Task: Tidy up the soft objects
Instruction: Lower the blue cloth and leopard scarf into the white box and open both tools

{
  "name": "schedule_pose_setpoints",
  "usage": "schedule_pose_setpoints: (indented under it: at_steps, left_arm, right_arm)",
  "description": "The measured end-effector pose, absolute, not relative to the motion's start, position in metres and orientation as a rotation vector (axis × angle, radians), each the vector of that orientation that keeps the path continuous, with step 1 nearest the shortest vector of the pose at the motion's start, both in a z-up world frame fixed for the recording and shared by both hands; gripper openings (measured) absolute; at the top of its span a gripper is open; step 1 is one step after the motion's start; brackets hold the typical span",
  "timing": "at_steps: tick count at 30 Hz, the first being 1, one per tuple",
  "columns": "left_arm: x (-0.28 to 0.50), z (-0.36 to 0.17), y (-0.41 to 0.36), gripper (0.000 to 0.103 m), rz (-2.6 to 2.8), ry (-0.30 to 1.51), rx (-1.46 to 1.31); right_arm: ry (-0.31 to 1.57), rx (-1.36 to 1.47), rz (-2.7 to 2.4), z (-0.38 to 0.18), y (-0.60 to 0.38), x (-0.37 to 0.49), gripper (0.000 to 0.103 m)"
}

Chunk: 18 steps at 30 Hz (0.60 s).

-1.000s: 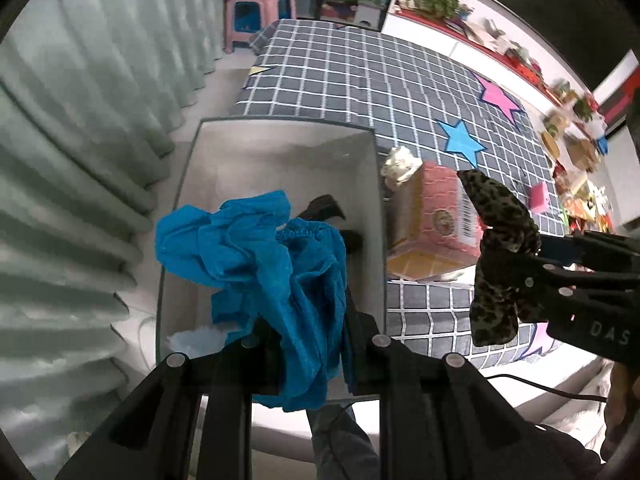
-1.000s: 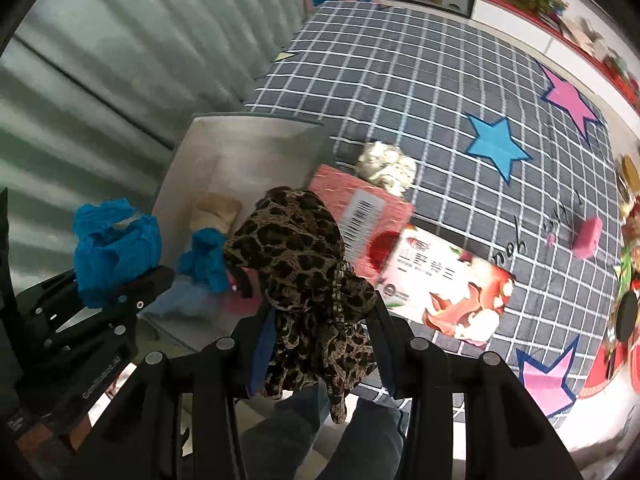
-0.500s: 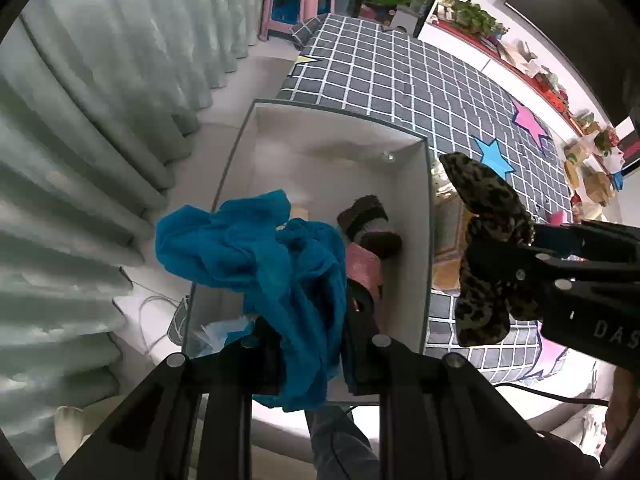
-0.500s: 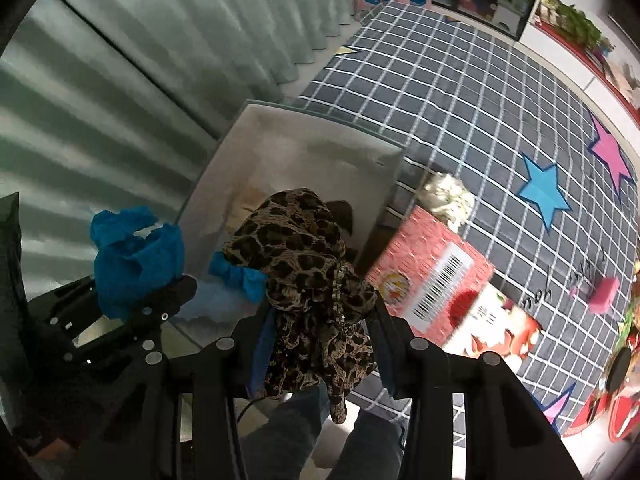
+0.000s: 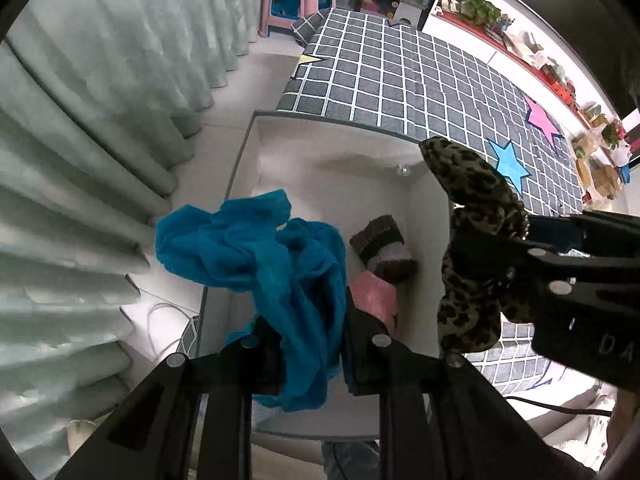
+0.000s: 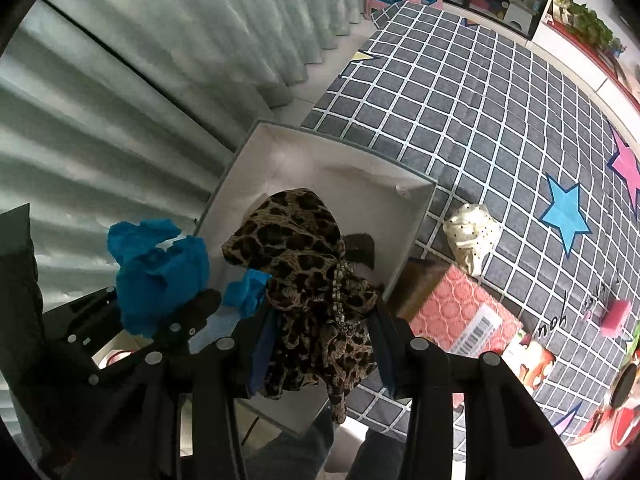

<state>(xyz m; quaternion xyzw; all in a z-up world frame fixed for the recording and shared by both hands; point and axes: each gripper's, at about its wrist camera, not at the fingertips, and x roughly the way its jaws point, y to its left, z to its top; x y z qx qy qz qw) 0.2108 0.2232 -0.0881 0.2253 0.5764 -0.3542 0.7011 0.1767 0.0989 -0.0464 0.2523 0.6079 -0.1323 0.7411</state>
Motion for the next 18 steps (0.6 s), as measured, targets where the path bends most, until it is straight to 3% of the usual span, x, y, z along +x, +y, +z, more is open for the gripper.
schedule_pose_setpoints:
  at_steps: [18]
  left_arm:
    - [0.227,-0.108,0.203,0.023,-0.755,1.323,0.506]
  right_arm:
    - [1.386,0.575,-0.280,-0.072,0.082,0.208,0.045]
